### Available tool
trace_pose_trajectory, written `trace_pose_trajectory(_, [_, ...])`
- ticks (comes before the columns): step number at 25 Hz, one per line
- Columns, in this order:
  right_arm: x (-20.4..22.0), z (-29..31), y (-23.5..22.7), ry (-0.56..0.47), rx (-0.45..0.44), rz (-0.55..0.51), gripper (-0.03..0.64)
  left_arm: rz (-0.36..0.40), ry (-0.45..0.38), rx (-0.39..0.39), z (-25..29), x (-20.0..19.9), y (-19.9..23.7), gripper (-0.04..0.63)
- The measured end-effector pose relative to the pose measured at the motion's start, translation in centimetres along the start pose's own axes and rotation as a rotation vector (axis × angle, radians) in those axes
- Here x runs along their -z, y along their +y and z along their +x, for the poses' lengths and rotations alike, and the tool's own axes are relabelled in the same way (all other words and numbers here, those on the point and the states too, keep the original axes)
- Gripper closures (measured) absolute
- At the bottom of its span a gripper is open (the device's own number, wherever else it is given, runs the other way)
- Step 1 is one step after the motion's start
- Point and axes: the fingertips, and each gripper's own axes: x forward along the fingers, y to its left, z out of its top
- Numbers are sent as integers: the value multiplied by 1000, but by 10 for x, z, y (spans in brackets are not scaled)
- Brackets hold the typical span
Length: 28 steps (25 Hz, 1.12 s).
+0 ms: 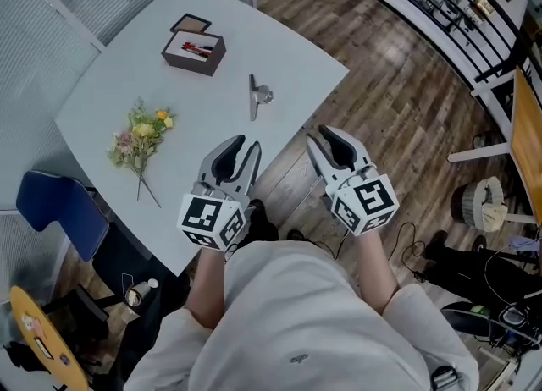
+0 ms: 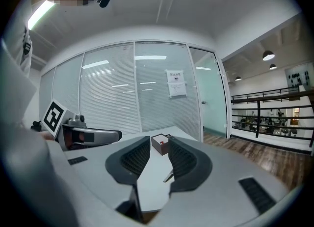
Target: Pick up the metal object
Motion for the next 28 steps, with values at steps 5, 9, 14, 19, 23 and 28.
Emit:
trace_pose_trajectory(5, [-7, 21, 2, -12, 13, -3, 499, 6, -5, 18, 7, -8, 19, 483])
trace_pose_trajectory(9, [-6, 35, 6, -11, 31, 0, 499, 12, -4, 42, 10, -10, 32, 485])
trace_pose_trajectory(14, [-1, 48, 9, -2, 52, 3, 499, 12, 15, 71, 20, -5, 48, 483])
trace_pose_trajectory(19, [7, 52, 4, 19, 73, 21, 499, 1, 43, 98, 31, 2, 51, 483])
trace_pose_trajectory(23, [6, 60, -5, 31, 68, 27, 499, -3, 55, 98, 42, 2, 54, 483])
trace_pose_trajectory(28, [1, 79, -20, 39, 27, 19, 499, -10, 60, 57, 60, 0, 66, 482])
